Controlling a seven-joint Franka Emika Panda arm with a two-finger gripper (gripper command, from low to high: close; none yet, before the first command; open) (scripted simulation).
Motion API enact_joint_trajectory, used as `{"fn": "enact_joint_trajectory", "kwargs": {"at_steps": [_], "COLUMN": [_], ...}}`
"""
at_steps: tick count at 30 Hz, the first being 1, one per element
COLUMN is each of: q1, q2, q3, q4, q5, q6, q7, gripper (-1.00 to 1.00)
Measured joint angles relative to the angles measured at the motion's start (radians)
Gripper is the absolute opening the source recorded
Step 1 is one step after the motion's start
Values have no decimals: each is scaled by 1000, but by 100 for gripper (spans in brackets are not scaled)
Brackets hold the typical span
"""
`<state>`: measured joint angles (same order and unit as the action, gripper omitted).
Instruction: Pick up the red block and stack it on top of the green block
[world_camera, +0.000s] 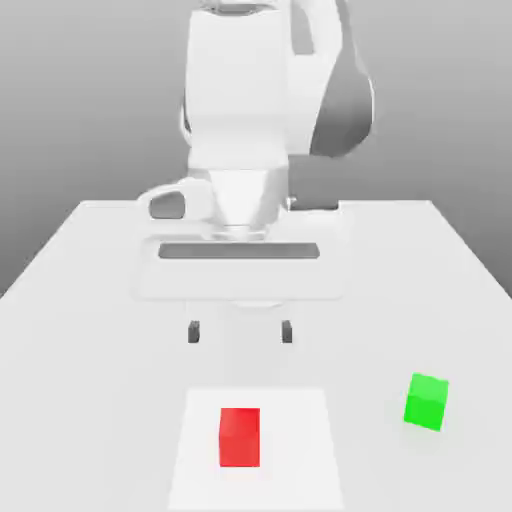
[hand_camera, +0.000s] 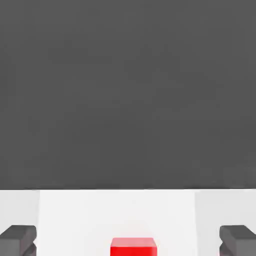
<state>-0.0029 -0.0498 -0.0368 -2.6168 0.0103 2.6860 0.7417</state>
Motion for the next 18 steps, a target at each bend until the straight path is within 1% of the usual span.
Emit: {"fn": "enact_joint_trajectory", "kwargs": {"at_steps": [3, 8, 9, 15, 18], "q1": [-5, -14, -17, -20, -18], "q2": [109, 290, 326, 344, 283], "q3": [-1, 11, 15, 17, 14], "q4": [-42, -31, -26, -24, -33], "q5": [-1, 13, 16, 15, 9], "q6": [58, 203, 234, 249, 197], "q7": [-7, -19, -21, -20, -15], "gripper": [0, 0, -100, -100, -100]}}
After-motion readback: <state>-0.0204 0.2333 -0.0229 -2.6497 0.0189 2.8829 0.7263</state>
